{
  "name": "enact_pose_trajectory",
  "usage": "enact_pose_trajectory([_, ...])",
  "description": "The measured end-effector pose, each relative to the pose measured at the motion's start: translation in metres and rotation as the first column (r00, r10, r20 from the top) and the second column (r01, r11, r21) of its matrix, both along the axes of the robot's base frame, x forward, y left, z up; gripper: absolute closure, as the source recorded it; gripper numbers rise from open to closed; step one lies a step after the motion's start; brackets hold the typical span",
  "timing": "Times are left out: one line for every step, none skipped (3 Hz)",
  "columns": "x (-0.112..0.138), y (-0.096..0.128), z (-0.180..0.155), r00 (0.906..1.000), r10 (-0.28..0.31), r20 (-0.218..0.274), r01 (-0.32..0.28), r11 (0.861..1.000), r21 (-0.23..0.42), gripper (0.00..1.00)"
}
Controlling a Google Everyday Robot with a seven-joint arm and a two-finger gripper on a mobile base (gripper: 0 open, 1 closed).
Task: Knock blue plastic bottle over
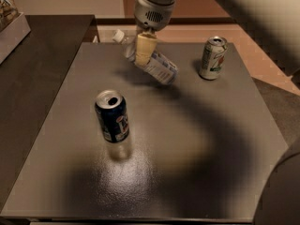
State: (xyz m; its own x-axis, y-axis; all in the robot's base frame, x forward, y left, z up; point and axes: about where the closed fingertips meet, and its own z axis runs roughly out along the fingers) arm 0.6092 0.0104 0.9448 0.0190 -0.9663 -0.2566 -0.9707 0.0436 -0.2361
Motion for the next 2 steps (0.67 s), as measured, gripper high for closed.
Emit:
enact_pose_trajectory([0.0035, 0.006, -0.0074, 0.9999, 0.011, 0.007, -0.01, 0.999, -0.052, 0.59])
enact_pose_trajectory([0.0067, 0.0125, -0.015, 0.9998, 0.021, 0.008, -0.02, 0.996, -0.088, 0.36])
